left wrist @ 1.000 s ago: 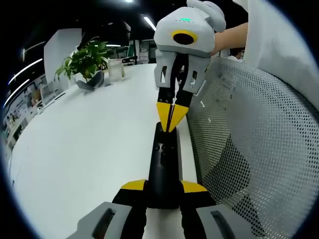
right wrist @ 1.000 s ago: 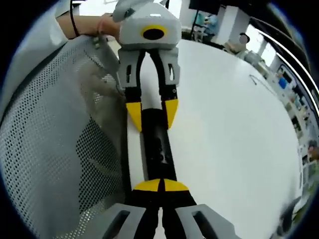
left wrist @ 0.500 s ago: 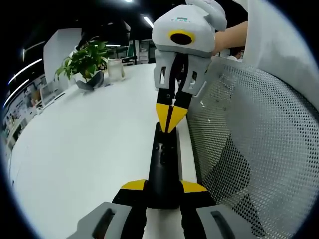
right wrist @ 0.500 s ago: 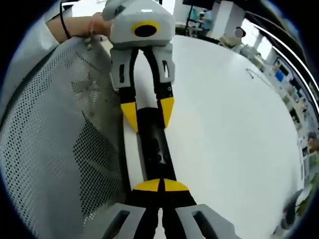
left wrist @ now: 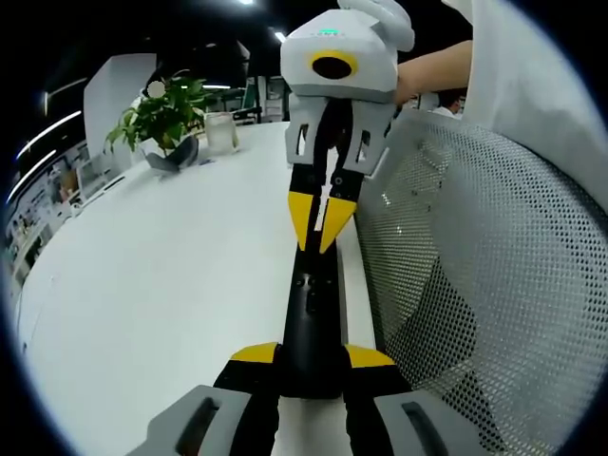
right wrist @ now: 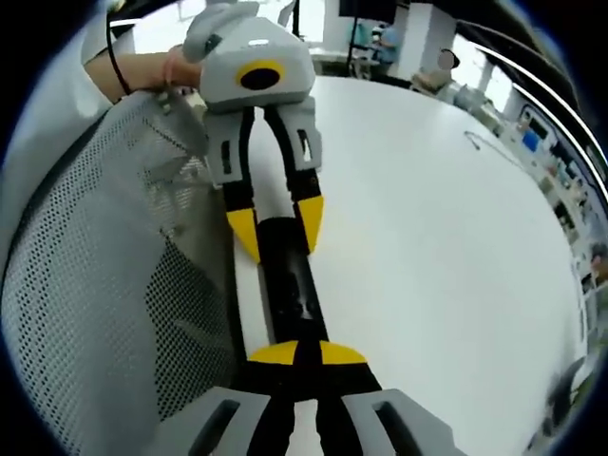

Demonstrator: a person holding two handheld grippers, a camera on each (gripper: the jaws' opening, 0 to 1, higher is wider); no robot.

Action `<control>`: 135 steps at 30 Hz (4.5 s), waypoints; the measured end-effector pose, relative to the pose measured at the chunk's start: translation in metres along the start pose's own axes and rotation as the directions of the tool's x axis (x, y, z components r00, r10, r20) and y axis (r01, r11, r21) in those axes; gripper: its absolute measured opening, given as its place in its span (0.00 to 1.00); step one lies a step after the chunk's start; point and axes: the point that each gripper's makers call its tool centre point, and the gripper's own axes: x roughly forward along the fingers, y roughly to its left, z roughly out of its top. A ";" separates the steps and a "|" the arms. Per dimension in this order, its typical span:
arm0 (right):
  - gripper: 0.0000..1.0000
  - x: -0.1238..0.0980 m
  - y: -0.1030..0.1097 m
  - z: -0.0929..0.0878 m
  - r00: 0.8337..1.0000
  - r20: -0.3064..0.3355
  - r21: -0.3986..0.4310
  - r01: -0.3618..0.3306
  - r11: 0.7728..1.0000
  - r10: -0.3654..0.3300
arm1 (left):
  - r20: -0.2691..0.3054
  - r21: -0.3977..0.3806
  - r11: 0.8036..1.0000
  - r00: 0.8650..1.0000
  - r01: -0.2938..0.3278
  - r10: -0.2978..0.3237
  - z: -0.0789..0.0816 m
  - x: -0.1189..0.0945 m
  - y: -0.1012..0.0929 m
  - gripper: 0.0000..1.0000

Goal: Press the specified remote control buttons in sequence, fully releasing each button before pressing the next.

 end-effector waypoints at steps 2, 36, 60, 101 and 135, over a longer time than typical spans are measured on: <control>0.07 0.000 0.001 -0.001 1.000 -0.006 -0.020 -0.003 1.000 0.002 | 0.000 0.001 1.000 1.000 0.000 0.000 0.000 0.000 0.000 0.24; 0.07 0.000 0.000 -0.001 0.998 0.041 -0.016 -0.056 0.998 0.056 | 0.019 -0.009 1.000 1.000 0.011 -0.011 0.000 0.000 0.002 0.24; 0.06 0.006 0.001 0.005 0.990 -0.078 -0.127 -0.129 0.984 0.120 | 0.019 -0.009 1.000 1.000 0.012 -0.012 0.000 0.000 0.002 0.24; 0.05 0.010 -0.001 0.009 0.987 -0.116 0.033 -0.108 0.994 0.111 | 0.014 -0.004 1.000 1.000 0.014 -0.014 0.000 0.000 0.002 0.24; 0.01 0.011 0.000 0.014 0.996 -0.092 0.025 -0.009 1.000 0.012 | 0.016 -0.004 1.000 1.000 0.015 -0.015 0.001 0.002 0.002 0.24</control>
